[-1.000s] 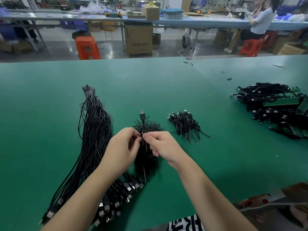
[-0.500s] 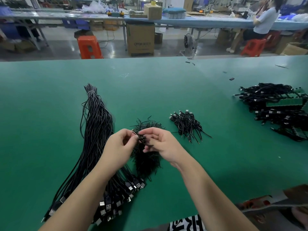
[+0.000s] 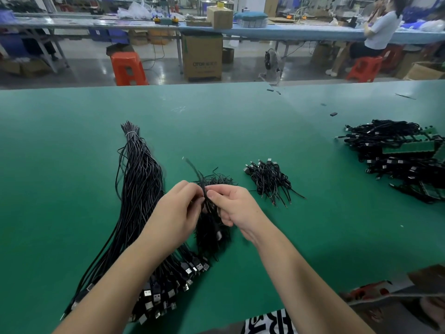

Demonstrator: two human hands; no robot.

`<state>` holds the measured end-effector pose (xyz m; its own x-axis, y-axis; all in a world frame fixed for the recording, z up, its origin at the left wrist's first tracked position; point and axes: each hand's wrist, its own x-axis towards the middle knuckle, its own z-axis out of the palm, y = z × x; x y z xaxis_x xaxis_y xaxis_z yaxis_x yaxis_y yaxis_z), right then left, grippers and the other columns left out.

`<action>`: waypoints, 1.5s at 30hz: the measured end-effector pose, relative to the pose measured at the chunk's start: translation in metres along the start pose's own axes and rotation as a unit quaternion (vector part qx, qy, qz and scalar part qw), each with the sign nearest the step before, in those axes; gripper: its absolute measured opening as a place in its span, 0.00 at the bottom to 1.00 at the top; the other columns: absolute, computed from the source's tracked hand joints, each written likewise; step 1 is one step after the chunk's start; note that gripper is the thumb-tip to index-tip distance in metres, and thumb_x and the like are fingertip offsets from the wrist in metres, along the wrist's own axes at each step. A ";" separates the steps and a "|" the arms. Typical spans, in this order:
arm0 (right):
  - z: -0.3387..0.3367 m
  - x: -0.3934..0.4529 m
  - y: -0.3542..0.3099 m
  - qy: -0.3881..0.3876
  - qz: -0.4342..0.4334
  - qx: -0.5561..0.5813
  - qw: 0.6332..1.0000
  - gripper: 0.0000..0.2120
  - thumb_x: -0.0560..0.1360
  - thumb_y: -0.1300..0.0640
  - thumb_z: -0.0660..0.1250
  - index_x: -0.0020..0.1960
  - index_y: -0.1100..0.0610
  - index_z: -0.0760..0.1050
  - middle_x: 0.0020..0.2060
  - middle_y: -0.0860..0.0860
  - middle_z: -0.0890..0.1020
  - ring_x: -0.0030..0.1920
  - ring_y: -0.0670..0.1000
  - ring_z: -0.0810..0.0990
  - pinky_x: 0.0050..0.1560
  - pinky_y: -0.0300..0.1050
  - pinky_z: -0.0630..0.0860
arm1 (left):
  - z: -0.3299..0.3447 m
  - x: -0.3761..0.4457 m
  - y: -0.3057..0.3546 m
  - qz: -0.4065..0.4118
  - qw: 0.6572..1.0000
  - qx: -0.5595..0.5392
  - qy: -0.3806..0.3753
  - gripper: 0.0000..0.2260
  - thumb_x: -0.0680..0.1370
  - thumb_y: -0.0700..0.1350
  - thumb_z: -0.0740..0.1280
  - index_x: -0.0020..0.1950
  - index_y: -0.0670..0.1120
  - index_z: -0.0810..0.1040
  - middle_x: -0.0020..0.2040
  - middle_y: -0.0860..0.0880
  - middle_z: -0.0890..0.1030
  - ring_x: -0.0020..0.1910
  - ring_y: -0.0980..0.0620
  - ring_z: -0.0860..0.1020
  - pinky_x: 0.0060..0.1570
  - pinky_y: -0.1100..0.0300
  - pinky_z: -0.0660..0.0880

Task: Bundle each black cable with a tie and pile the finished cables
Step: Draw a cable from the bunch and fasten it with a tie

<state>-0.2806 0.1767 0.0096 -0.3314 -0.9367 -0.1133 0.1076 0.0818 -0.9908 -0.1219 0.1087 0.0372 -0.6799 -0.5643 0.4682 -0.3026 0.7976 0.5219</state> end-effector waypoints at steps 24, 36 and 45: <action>0.003 -0.008 -0.005 -0.045 -0.072 0.059 0.995 0.16 0.77 0.71 0.66 0.56 0.54 0.84 0.45 0.52 0.87 0.43 0.49 0.84 0.44 0.41 0.81 | 0.002 0.008 -0.006 -0.243 0.921 -0.304 0.012 0.06 0.80 0.39 0.68 0.43 0.45 0.80 0.28 0.55 0.76 0.26 0.57 0.67 0.27 0.65 0.64; 0.009 -0.006 -0.005 -0.021 -0.001 0.020 1.000 0.08 0.82 0.59 0.66 0.50 0.52 0.83 0.39 0.48 0.86 0.40 0.47 0.82 0.39 0.39 0.77 | -0.004 -0.002 -0.003 0.044 0.998 0.042 -0.013 0.03 0.80 0.39 0.64 0.48 0.42 0.77 0.42 0.50 0.77 0.37 0.51 0.76 0.38 0.55 0.75; 0.006 -0.007 -0.009 -0.054 0.028 0.060 0.996 0.07 0.80 0.56 0.70 0.53 0.59 0.81 0.43 0.53 0.86 0.43 0.50 0.84 0.42 0.44 0.81 | -0.004 -0.004 -0.003 0.098 0.986 0.132 0.000 0.08 0.79 0.39 0.64 0.51 0.37 0.80 0.41 0.43 0.78 0.31 0.42 0.77 0.28 0.48 0.76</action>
<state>-0.2734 0.1804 0.0201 -0.2188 -0.9636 -0.1537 0.2369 0.1003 -0.9663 -0.1155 0.1075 0.0369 -0.7419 -0.3946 0.5421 -0.3297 0.9187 0.2176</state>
